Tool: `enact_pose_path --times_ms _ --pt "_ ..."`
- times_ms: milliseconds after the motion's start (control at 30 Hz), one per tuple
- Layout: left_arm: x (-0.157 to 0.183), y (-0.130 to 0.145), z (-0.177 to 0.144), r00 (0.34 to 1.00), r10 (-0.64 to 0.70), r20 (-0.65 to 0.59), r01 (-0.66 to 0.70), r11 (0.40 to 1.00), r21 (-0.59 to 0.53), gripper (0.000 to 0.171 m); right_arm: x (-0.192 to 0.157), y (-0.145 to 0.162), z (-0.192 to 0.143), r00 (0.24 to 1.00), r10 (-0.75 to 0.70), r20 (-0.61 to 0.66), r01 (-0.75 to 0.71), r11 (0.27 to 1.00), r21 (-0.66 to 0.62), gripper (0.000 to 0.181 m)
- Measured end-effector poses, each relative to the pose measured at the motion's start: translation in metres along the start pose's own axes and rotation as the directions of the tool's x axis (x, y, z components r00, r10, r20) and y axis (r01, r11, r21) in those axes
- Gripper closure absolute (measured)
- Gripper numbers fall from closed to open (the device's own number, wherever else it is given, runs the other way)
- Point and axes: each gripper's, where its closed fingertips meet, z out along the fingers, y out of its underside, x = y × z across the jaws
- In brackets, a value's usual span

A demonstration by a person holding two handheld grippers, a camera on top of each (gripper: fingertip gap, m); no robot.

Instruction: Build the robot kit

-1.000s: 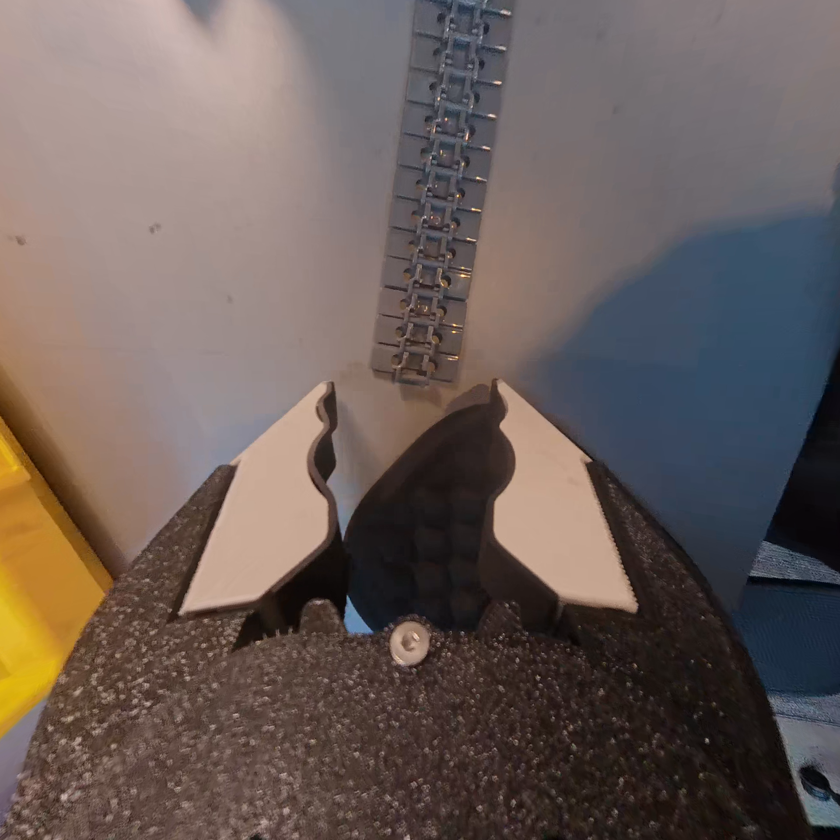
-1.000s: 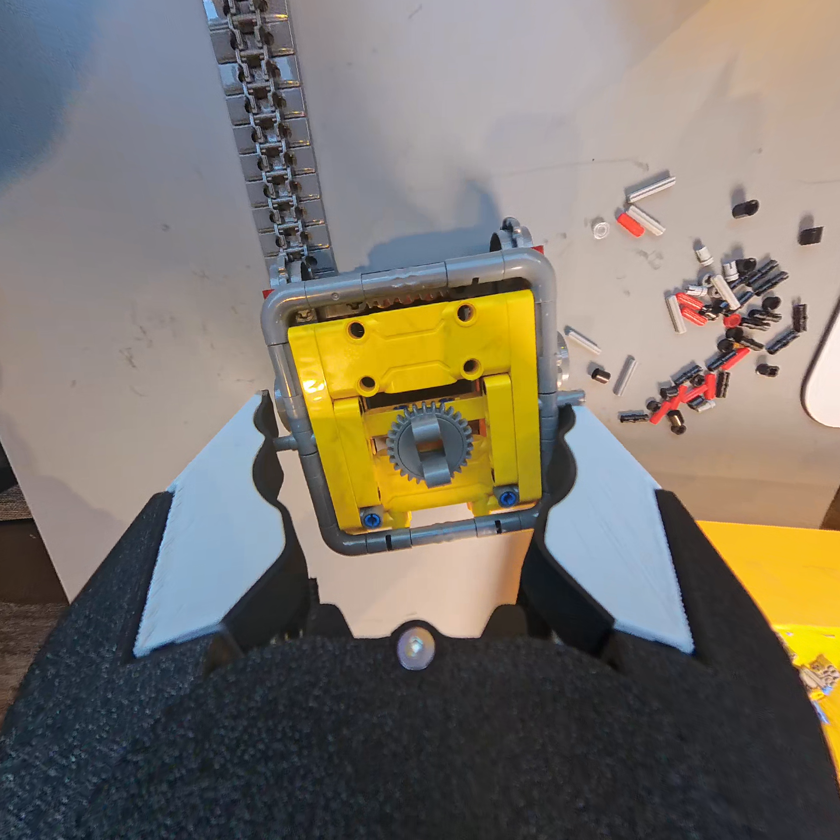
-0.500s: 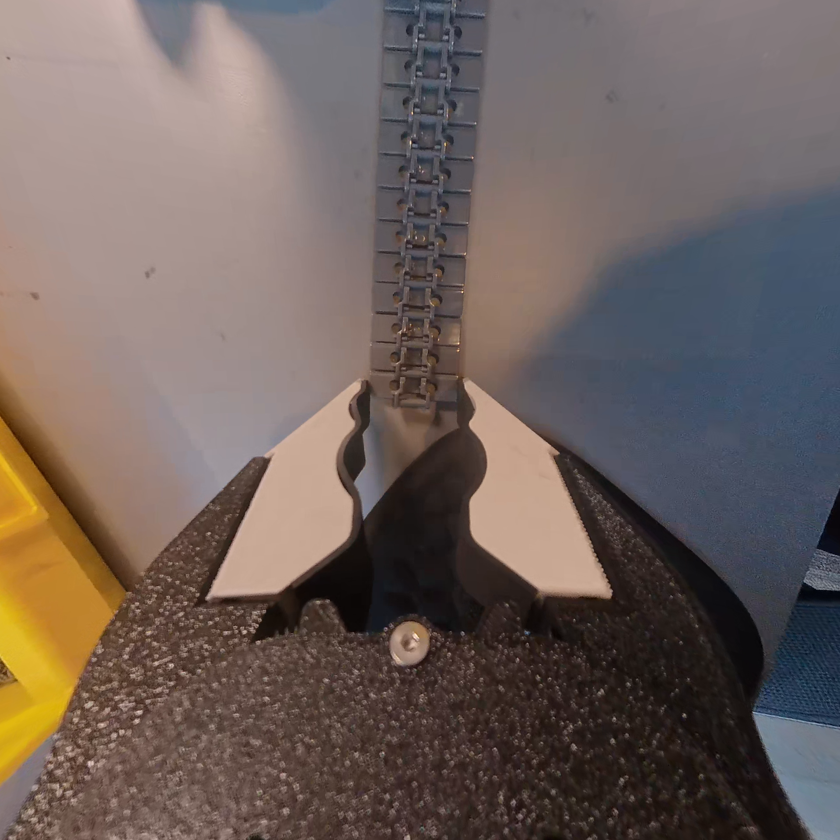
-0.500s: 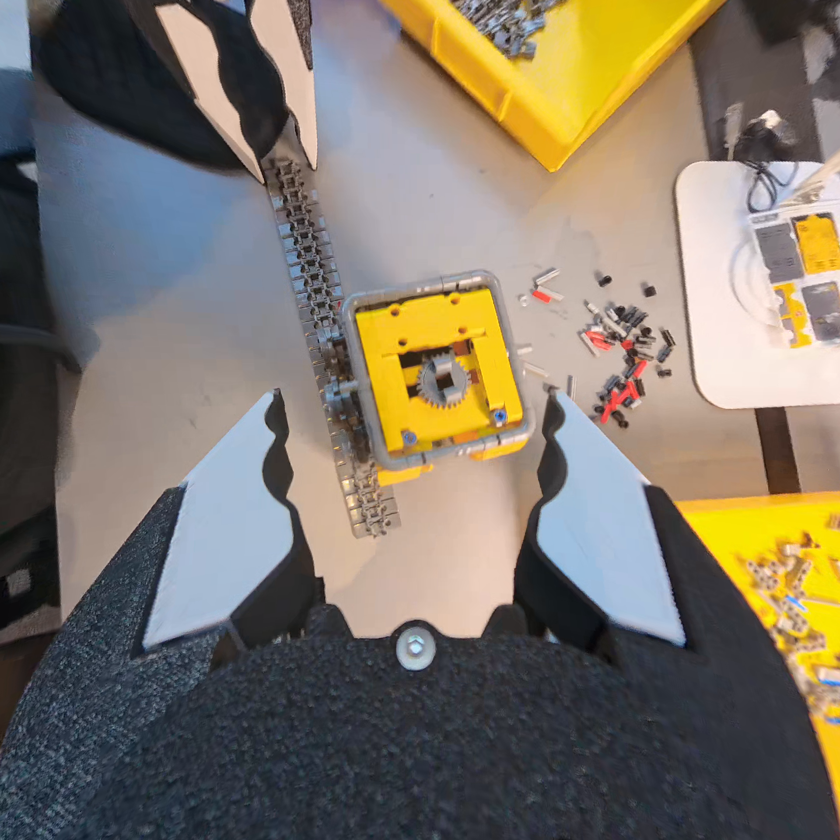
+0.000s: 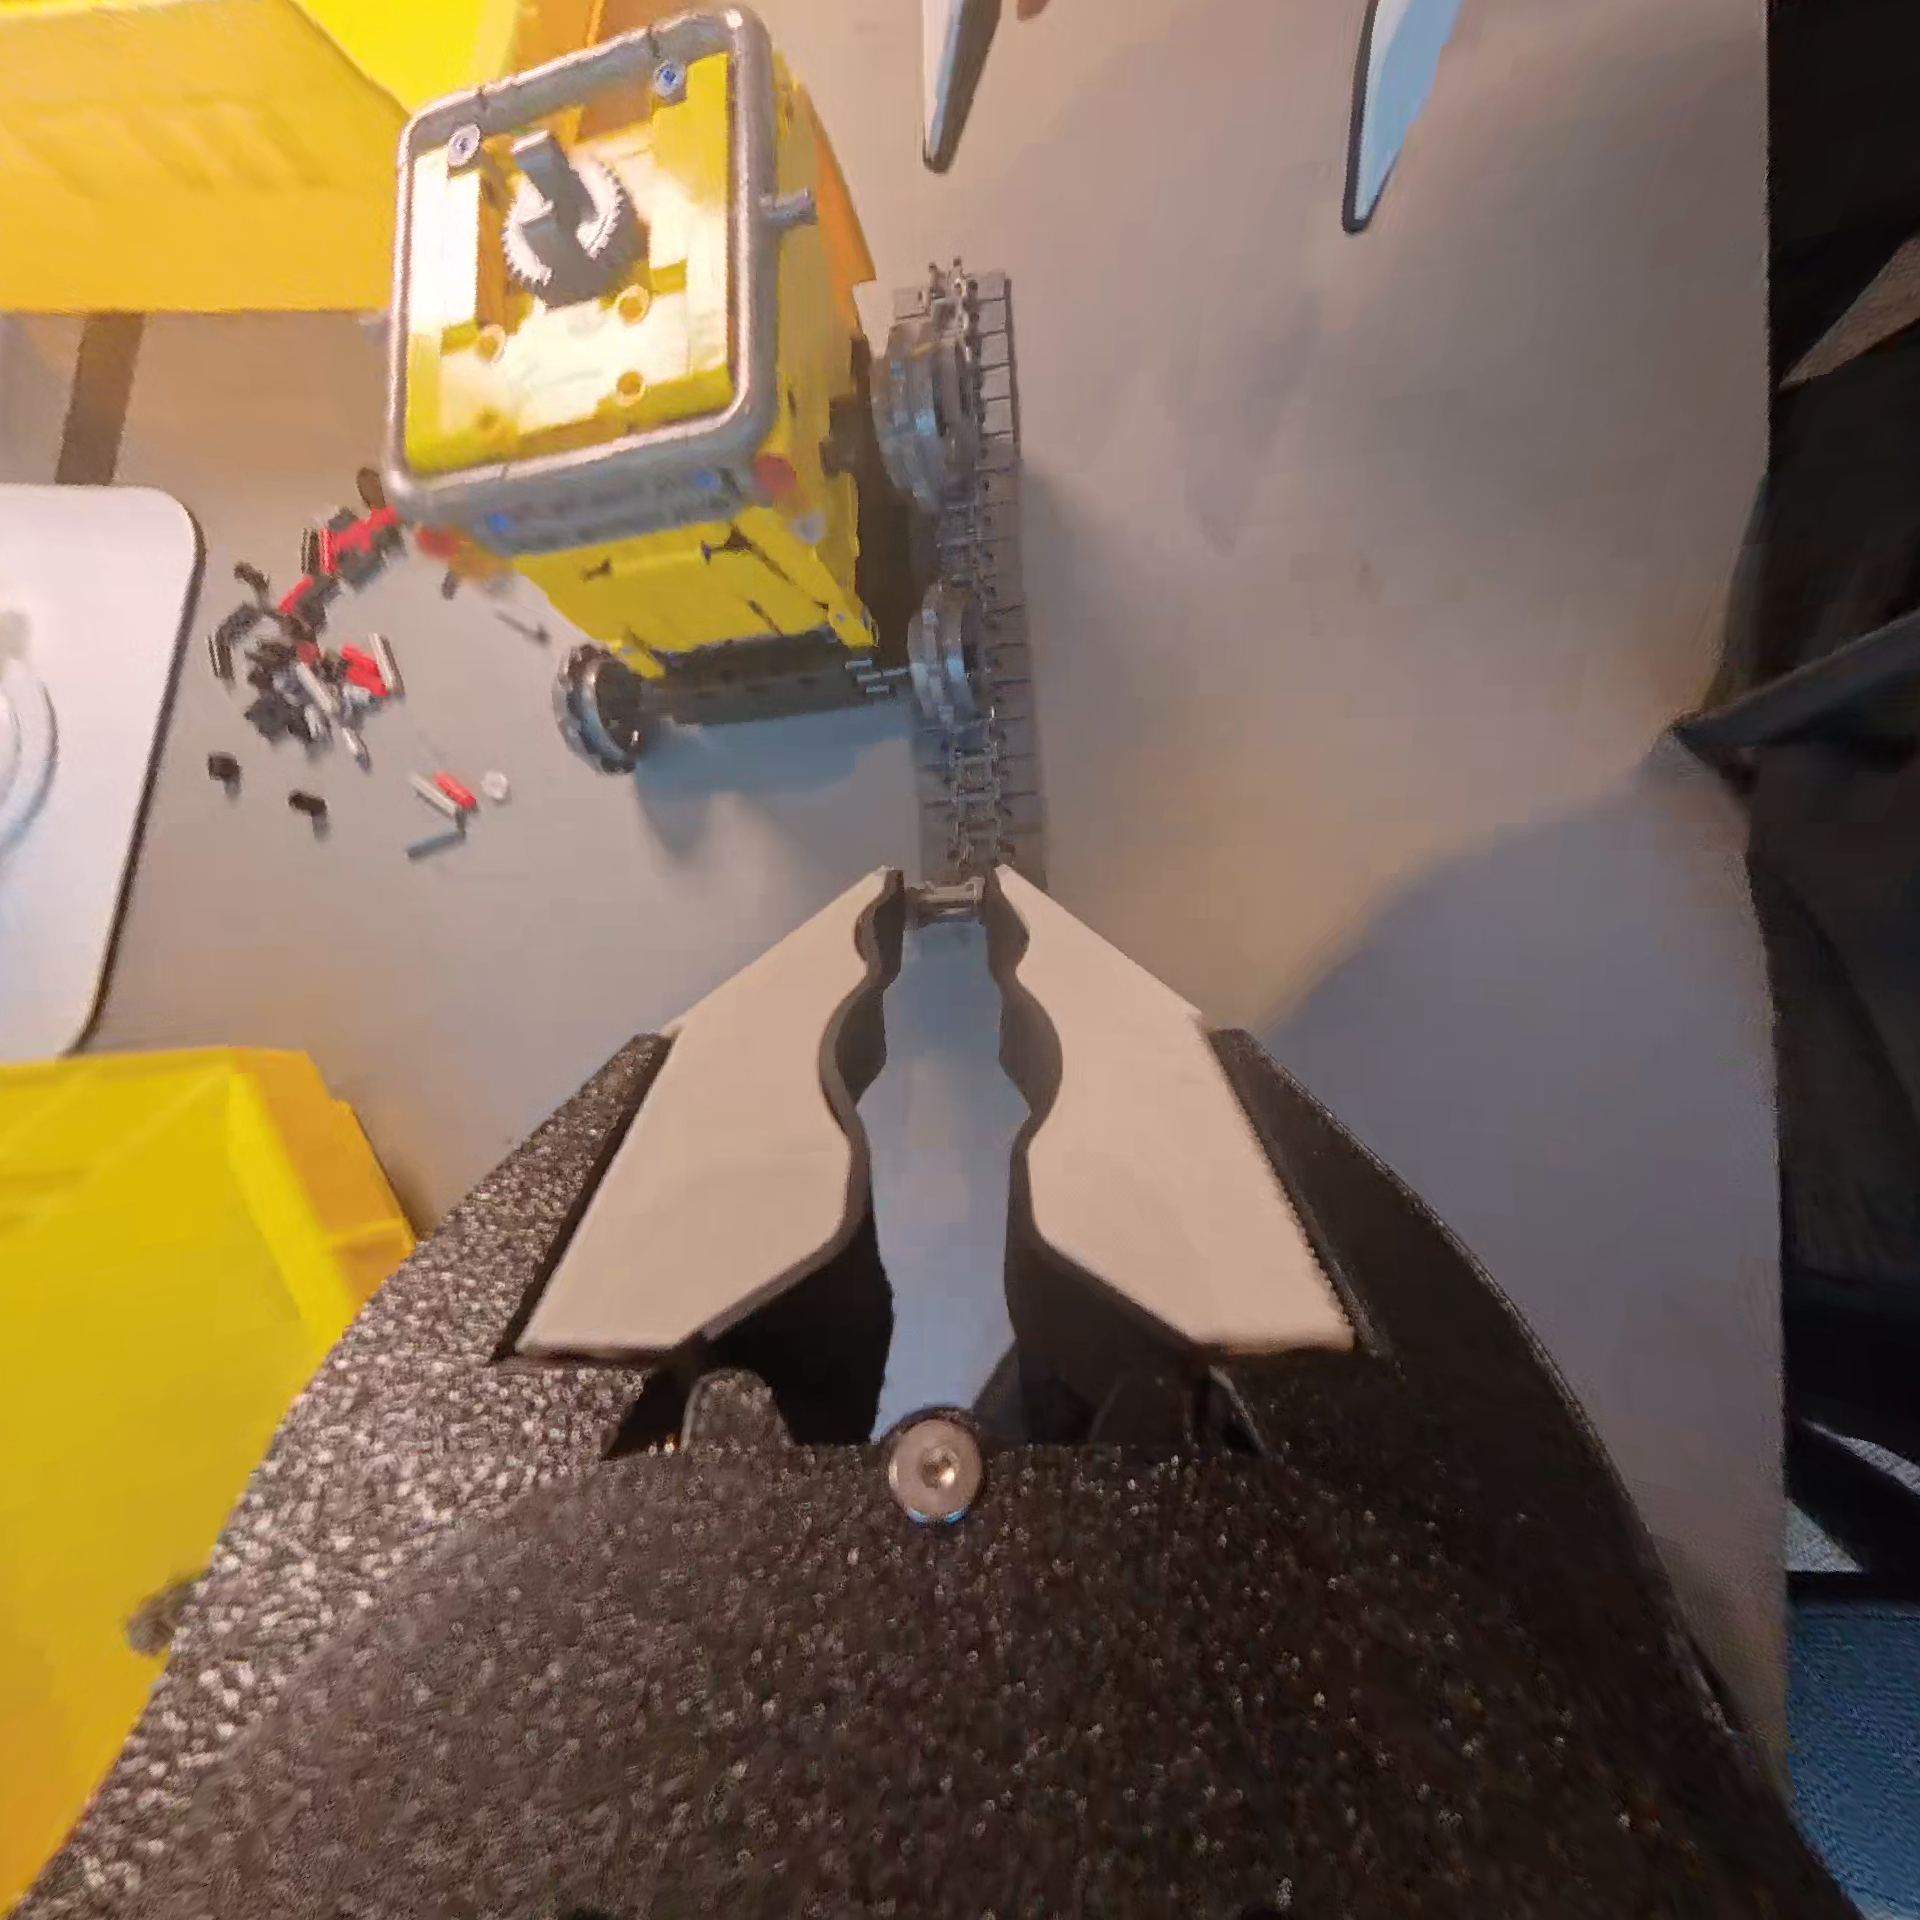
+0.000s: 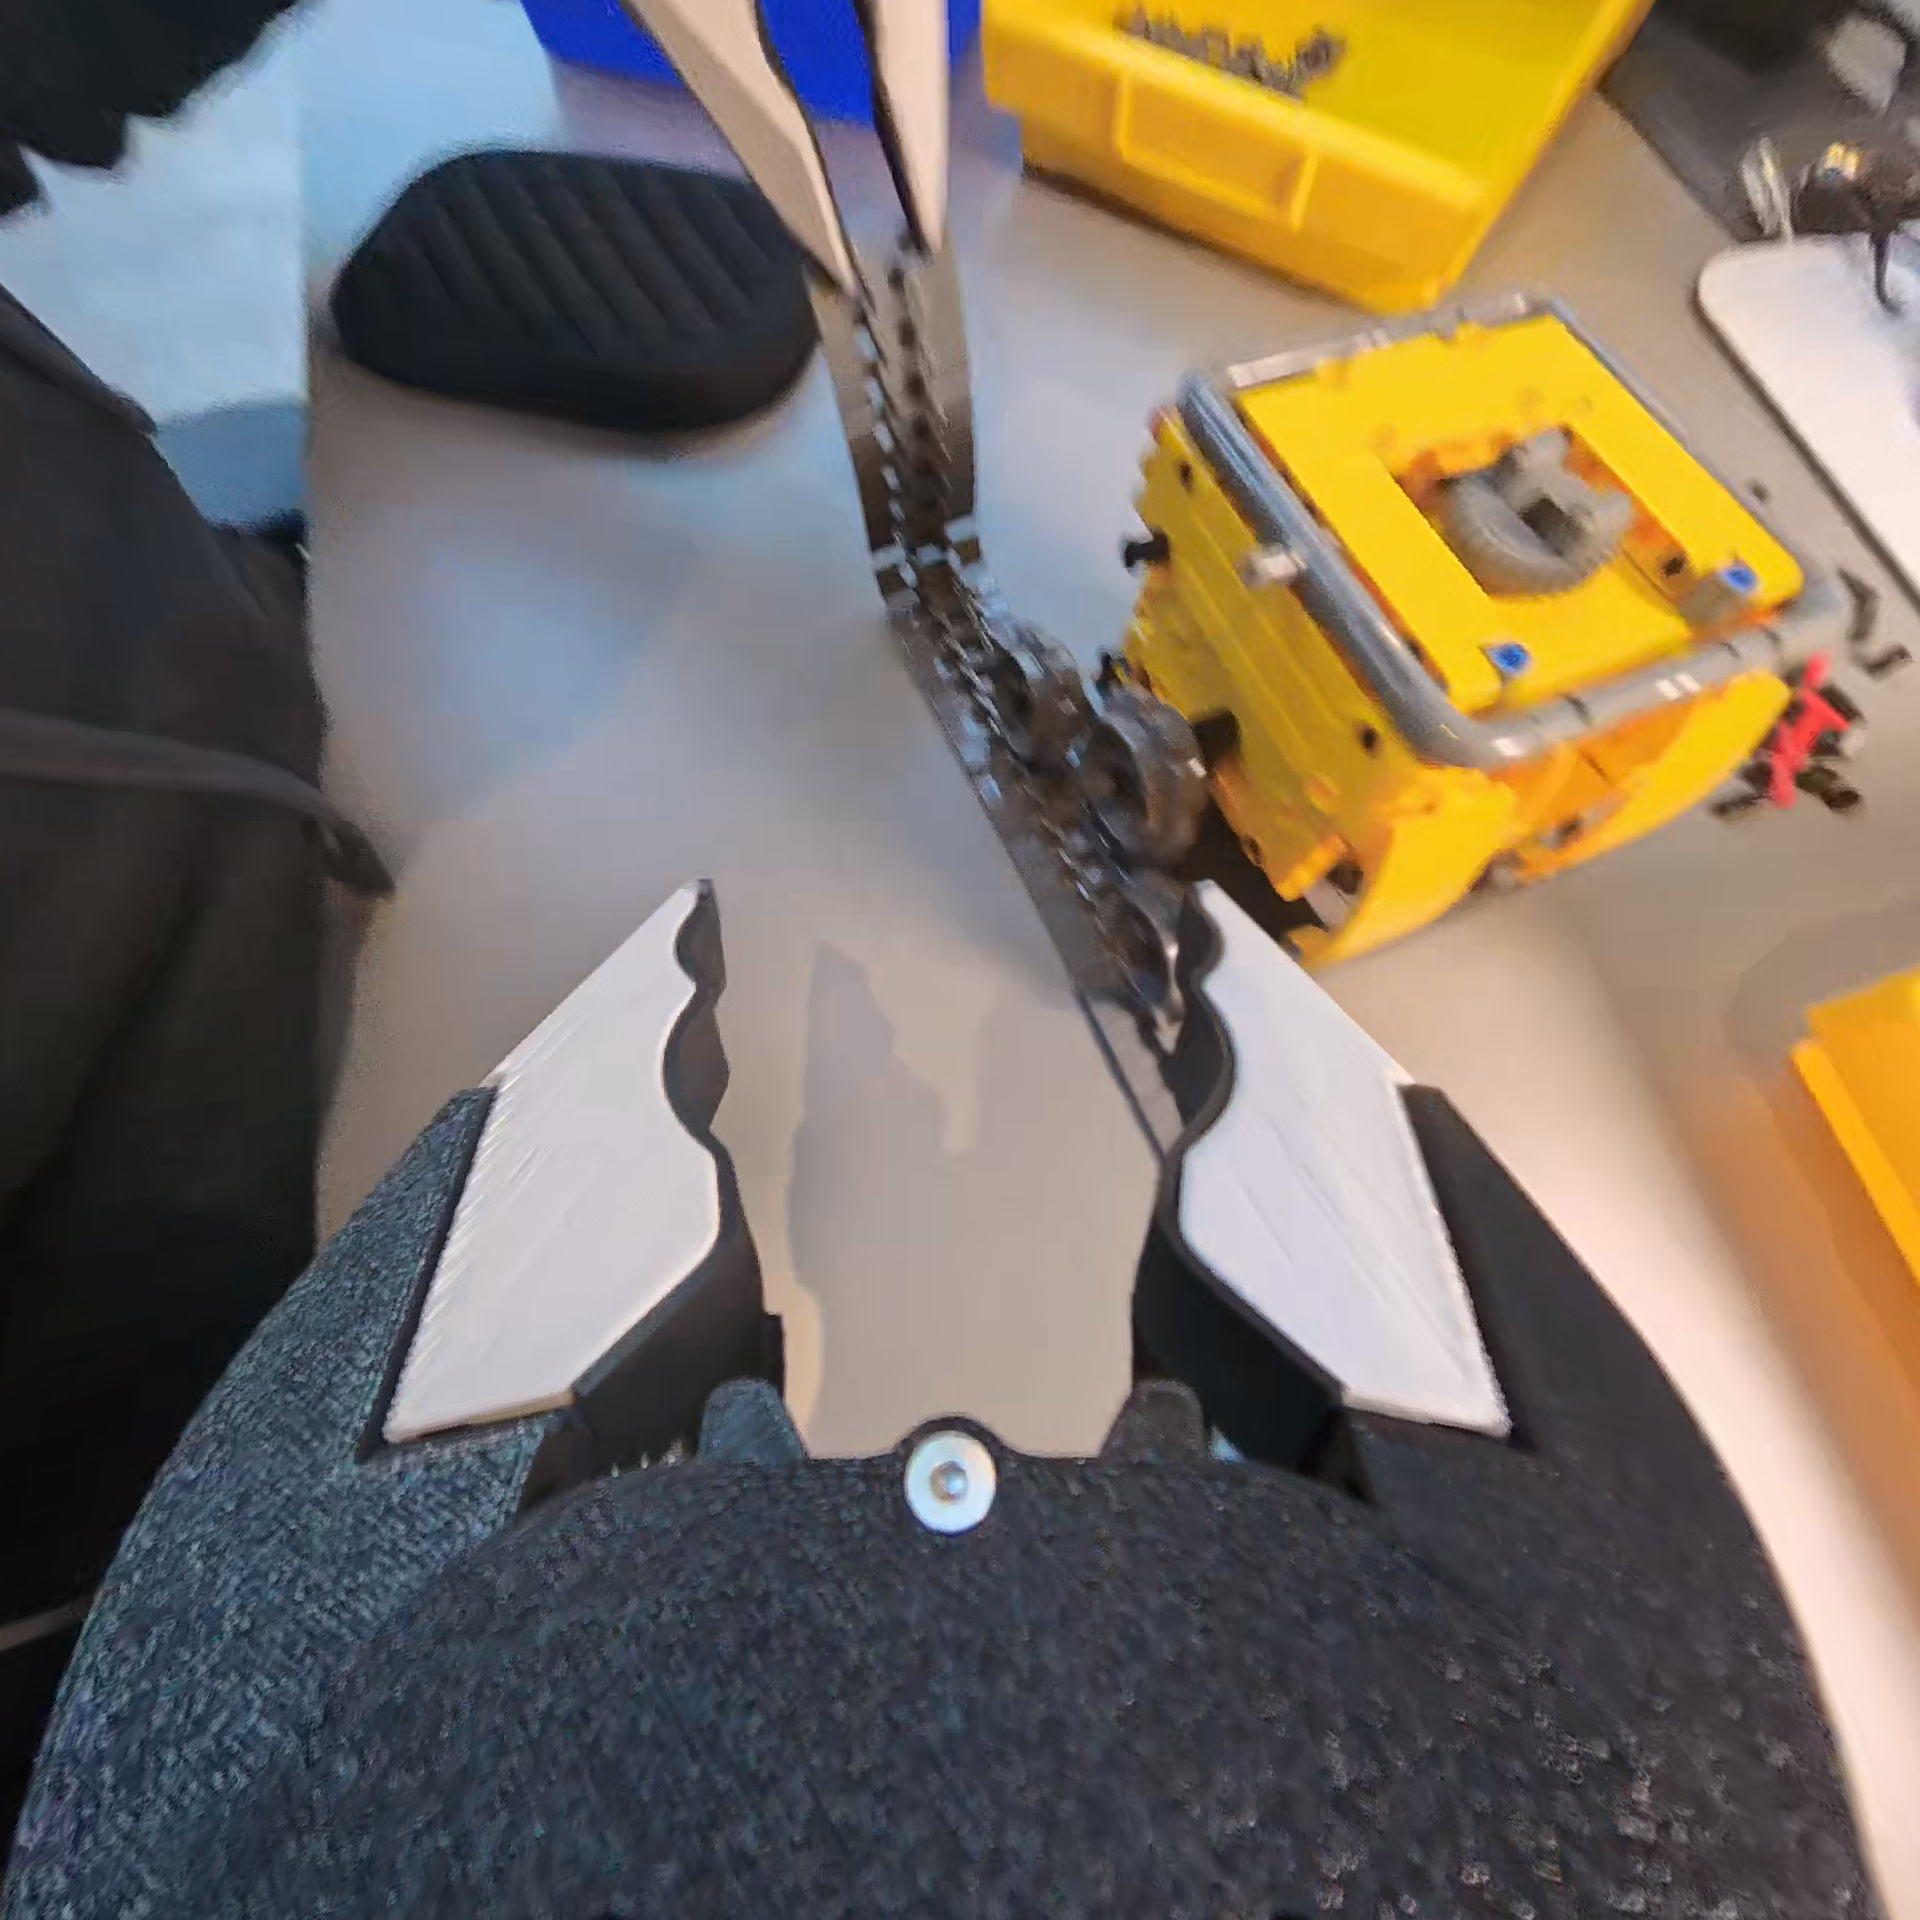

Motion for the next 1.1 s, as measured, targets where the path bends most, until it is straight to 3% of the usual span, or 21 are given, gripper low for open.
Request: enact_pose_path --times_ms 167,333,400,467,533,633,733,833,933,1000,1100 --pt "-0.007 -0.019 0.011 1.000 -0.003 -0.029 0.005 0.999 0.042 0.159 -0.034 -0.020 0.041 1.000 0.031 -0.003 -0.031 0.996 0.086 0.109" --pt "-0.001 -0.037 0.014 0.998 -0.006 -0.058 0.013 0.993 0.114 0.159 -0.020 -0.054 0.081 0.978 0.124 -0.165 -0.089 0.975 0.205 0.114" --pt "0.000 -0.049 0.015 0.999 0.008 -0.051 -0.001 0.990 0.139 0.159 -0.009 -0.065 0.083 0.953 0.148 -0.263 -0.083 0.966 0.244 0.126" --pt "-0.001 -0.064 0.016 0.999 0.020 -0.042 -0.012 0.984 0.179 0.159 0.001 -0.069 0.078 0.925 0.133 -0.356 -0.042 0.967 0.252 0.155" --pt "-0.004 -0.079 0.015 0.999 0.018 -0.042 -0.008 0.974 0.228 0.159 0.008 -0.071 0.063 0.900 0.167 -0.403 -0.045 0.955 0.294 0.160" --pt "-0.014 -0.098 0.013 0.999 0.033 -0.040 -0.019 0.953 0.304 0.155 0.017 -0.063 0.043 0.873 0.279 -0.400 -0.128 0.922 0.365 0.167" --pt "-0.037 -0.114 0.012 1.000 0.001 -0.010 0.002 0.936 0.351 0.135 0.028 -0.049 0.024 0.838 0.374 -0.397 -0.195 0.885 0.422 0.169" --pt "-0.065 -0.103 0.038 0.999 -0.026 0.041 0.017 0.975 0.220 0.101 0.035 -0.041 0.012 0.819 0.464 -0.337 -0.273 0.832 0.483 0.170" --pt "-0.064 -0.096 0.067 0.997 -0.071 -0.042 0.077 0.986 0.151 0.082 0.039 -0.037 0.005 0.804 0.546 -0.235 -0.356 0.759 0.545 0.170" --pt "-0.065 -0.095 0.076 0.996 -0.072 -0.049 0.079 0.986 0.148 0.078 0.040 -0.033 0.003 0.793 0.580 -0.185 -0.398 0.724 0.564 0.170" --pt "-0.067 -0.094 0.075 0.995 -0.087 -0.053 0.094 0.984 0.151 0.086 0.041 -0.027 -0.005 0.773 0.623 -0.122 -0.442 0.666 0.601 0.171"
